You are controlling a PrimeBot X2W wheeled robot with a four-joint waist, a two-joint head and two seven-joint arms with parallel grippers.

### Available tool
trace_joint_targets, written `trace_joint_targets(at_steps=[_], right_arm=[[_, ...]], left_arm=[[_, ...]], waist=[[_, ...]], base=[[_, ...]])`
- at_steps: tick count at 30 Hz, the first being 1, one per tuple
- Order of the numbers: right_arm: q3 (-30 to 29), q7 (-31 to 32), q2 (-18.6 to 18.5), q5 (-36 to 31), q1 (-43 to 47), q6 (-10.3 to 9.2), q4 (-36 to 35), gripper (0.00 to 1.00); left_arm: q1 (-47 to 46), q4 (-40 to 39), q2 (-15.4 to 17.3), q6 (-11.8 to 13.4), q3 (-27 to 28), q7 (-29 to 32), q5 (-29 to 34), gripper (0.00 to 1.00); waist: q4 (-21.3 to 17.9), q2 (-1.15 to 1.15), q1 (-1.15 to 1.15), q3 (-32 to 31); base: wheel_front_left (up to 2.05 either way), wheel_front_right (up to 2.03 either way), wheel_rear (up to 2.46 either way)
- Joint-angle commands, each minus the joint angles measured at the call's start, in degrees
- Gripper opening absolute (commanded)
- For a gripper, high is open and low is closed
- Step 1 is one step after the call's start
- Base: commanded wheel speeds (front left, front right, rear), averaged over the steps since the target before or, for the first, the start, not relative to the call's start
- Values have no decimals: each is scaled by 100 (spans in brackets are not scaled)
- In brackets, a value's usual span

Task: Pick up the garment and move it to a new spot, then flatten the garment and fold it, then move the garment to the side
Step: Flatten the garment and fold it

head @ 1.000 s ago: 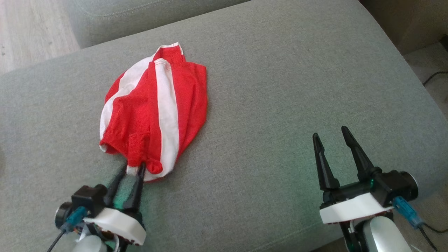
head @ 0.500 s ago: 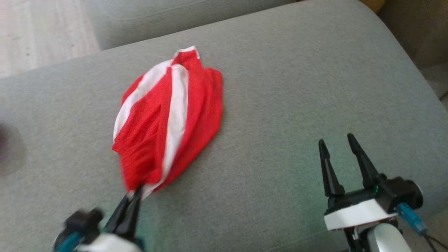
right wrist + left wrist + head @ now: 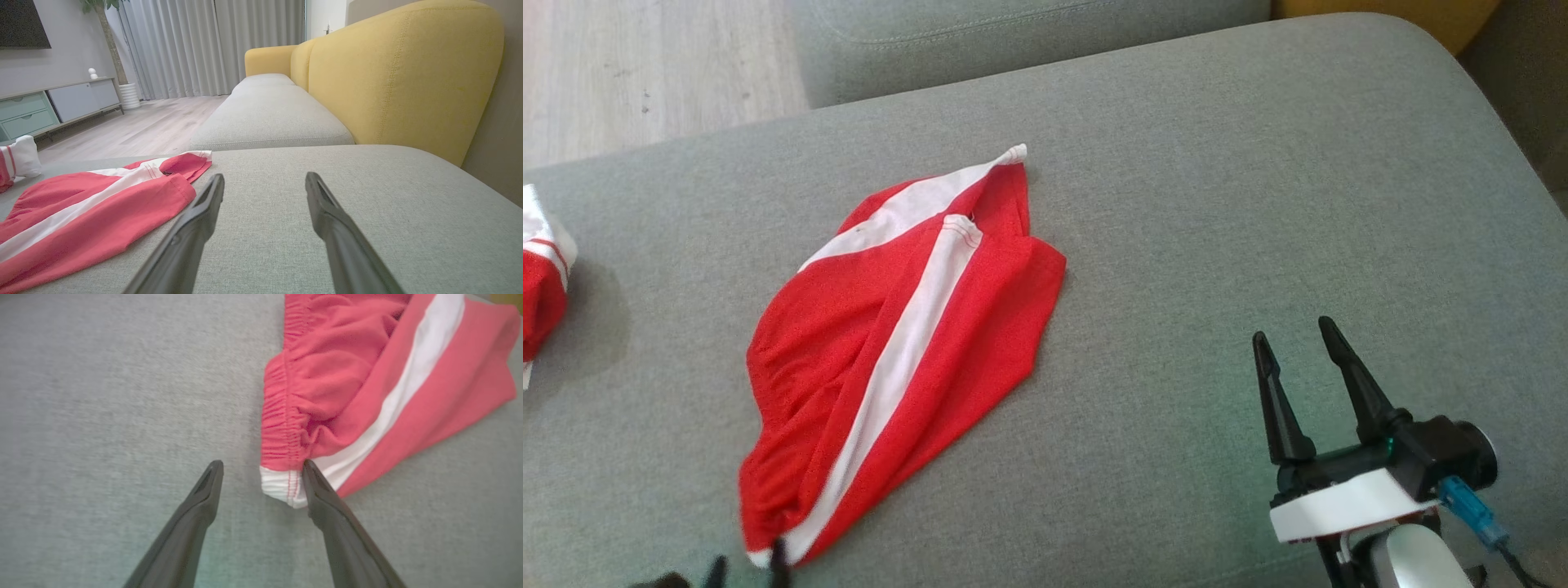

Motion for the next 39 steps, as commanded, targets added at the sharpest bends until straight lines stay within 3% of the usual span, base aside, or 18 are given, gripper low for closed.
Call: trace_joint_targets(at_steps=[1,6,14,20,28,33,39], right_arm=[[101,-63,-18,-6,-187,44,-177,100],[77,-63,-18,-4,-155,44,-172,100],[219,-63,-18,70,-336,44,-212,100],[216,-63,-18,96,-474,44,-263,100],[280,-63,-18,261,-692,44,-313,100],[276,-63,-18,331,-717,44,-301,100],[257,-63,-18,351,-693,44,-283,100]], left_arm=[[-179,-205,108,225,384,-14,70,100],[-343,-950,285,883,728,-82,482,100],[-1068,-1584,467,1157,442,351,1023,100],[-2179,-1320,388,654,-247,645,1139,100],[-3939,547,1,8,-872,713,1259,100],[-4454,1447,-4,-6,-890,583,1409,100],[-4633,1954,-12,-62,-932,448,1432,99]], waist=[[-22,0,0,17],[-85,0,0,60],[-397,0,0,280],[-634,0,0,702],[-981,0,0,1088],[-1123,0,0,1135],[-1159,0,0,1085]], base=[[0,0,0],[0,0,0],[0,0,0],[0,0,0],[0,0,0],[0,0,0],[0,0,0]])
